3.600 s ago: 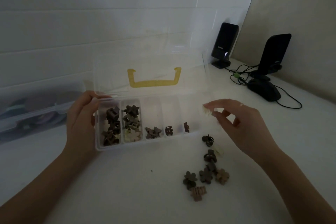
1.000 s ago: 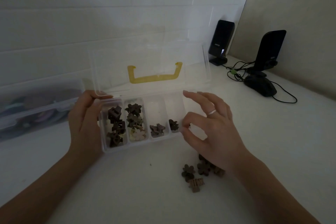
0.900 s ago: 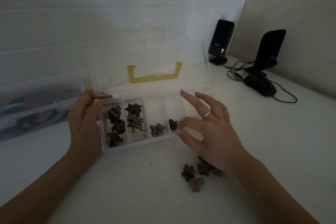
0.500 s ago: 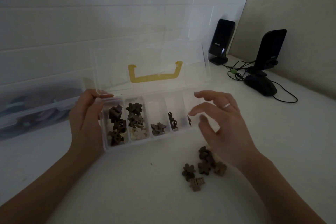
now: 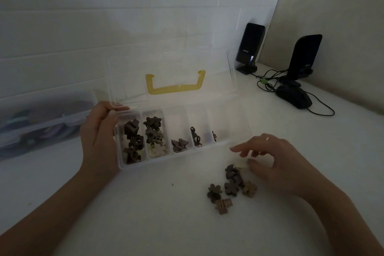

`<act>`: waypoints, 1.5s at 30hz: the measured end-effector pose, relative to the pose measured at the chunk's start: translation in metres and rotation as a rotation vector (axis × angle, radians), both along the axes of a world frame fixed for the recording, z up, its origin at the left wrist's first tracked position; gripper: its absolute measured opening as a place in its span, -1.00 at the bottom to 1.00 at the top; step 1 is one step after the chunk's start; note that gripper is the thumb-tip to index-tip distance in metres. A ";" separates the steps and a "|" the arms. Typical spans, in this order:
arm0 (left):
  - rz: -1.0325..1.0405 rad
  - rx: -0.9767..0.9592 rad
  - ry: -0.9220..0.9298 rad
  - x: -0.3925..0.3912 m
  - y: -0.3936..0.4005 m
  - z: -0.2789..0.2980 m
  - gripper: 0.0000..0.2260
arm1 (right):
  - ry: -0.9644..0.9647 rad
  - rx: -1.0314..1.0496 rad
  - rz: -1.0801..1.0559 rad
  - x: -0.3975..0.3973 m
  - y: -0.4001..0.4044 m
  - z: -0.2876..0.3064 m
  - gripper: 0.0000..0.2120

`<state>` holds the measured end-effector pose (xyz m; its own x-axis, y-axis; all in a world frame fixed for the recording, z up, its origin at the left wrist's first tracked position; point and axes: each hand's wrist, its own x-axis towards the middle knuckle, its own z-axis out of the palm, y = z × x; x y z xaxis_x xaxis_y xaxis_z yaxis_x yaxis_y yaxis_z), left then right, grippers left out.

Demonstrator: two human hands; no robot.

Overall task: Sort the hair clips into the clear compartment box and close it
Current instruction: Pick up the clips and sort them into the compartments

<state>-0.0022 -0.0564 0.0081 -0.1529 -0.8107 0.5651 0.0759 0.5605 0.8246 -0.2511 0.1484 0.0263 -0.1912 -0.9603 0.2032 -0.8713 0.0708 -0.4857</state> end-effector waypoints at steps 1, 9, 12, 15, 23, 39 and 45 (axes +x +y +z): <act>-0.003 0.006 0.003 0.000 0.000 0.000 -0.80 | -0.011 0.033 0.015 0.001 0.000 -0.001 -0.68; -0.003 -0.002 -0.011 0.000 0.000 0.000 -0.81 | -0.174 -0.025 0.029 0.010 -0.006 0.001 -0.81; 0.000 -0.023 -0.023 0.000 0.002 0.002 -0.81 | -0.287 -0.102 0.087 0.017 -0.007 0.006 -0.81; 0.007 -0.026 -0.038 0.000 0.001 0.001 -0.81 | -0.313 -0.152 0.084 0.022 -0.007 0.007 -0.77; 0.023 0.054 -0.018 -0.002 0.001 0.001 -0.82 | -0.197 -0.221 0.065 0.024 -0.011 0.005 -0.74; 0.017 0.054 -0.017 -0.001 0.001 0.000 -0.81 | 0.225 0.012 0.061 0.033 -0.020 -0.006 -0.69; 0.030 0.022 -0.040 -0.001 0.004 0.002 -0.80 | -0.001 0.149 0.143 0.039 -0.026 -0.005 -0.78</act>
